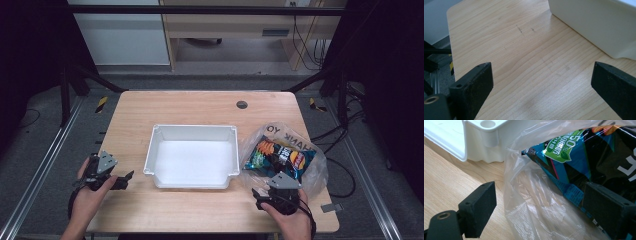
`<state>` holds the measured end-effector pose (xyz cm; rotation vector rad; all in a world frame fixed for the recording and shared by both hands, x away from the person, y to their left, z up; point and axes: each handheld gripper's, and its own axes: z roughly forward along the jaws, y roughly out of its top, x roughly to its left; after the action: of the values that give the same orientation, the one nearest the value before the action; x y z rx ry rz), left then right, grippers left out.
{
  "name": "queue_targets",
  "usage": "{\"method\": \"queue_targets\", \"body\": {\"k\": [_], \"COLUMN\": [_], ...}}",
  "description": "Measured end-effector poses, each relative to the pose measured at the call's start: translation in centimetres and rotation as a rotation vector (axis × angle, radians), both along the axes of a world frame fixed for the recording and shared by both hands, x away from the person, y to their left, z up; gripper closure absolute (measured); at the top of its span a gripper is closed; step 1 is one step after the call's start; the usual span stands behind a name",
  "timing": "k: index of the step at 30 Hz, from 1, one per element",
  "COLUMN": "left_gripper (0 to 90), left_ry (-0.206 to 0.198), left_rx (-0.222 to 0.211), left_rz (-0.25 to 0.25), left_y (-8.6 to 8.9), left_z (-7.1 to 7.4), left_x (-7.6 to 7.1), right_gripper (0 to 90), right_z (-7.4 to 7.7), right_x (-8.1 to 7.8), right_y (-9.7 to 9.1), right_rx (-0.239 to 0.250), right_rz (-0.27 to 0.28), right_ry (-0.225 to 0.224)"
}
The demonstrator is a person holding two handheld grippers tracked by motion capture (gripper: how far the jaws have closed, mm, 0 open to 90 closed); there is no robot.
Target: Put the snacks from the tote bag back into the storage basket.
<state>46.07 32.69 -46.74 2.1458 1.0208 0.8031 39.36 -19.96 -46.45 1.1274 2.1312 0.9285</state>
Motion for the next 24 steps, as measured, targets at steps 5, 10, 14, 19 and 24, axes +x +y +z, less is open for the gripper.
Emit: {"method": "queue_targets", "body": {"k": [5, 10, 14, 19, 24], "left_gripper": [3.6, 3.6, 3.6, 3.6, 3.6], "left_ry": [0.004, 0.008, 0.010, 0.015, 0.012], "left_rx": [-0.002, -0.002, 0.000, 0.000, -0.001], "left_rz": [0.000, 0.002, 0.001, -0.002, -0.002], "left_y": [-0.1, 0.0, 0.0, -0.1, -0.1], "left_z": [0.0, 0.0, -0.1, -0.1, -0.2], "left_x": [-0.1, -0.1, -0.1, -0.2, -0.2], "right_gripper": [11.4, 8.6, 8.4, 9.2, 11.2], "right_z": [0.1, 0.2, 0.6, 1.9, 3.5], "right_x": [-0.1, -0.2, -0.2, -0.1, 0.3], "right_y": [0.0, 0.1, 0.1, -0.4, -1.6], "right_rx": [0.004, -0.001, -0.002, -0.048, -0.088], "right_rz": [-0.001, 0.012, 0.024, 0.045, 0.054], "right_ry": [-0.005, -0.011, -0.003, 0.012, 0.031]}}
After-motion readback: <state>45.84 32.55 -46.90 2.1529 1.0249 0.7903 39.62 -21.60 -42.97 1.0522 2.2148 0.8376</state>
